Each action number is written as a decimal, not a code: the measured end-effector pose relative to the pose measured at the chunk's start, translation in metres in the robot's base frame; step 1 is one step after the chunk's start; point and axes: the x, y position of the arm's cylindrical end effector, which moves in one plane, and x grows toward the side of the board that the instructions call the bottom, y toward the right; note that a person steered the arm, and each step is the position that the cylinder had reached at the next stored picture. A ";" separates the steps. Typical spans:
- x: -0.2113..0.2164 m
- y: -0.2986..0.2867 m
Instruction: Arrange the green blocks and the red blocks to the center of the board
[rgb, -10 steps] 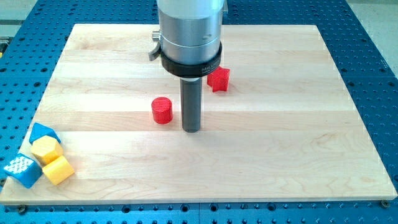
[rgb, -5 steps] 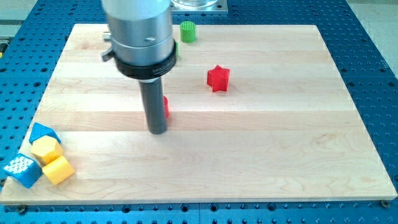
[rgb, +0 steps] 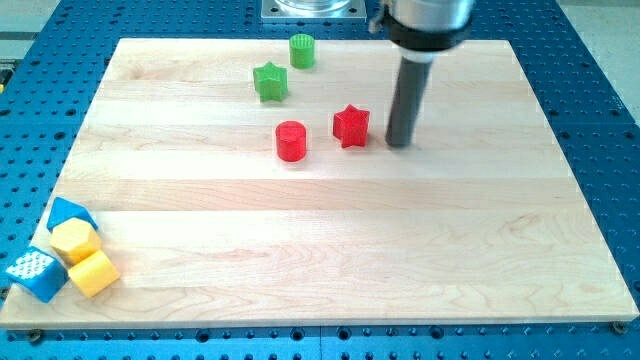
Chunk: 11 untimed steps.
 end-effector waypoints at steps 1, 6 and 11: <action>0.005 -0.078; -0.114 -0.155; -0.089 -0.077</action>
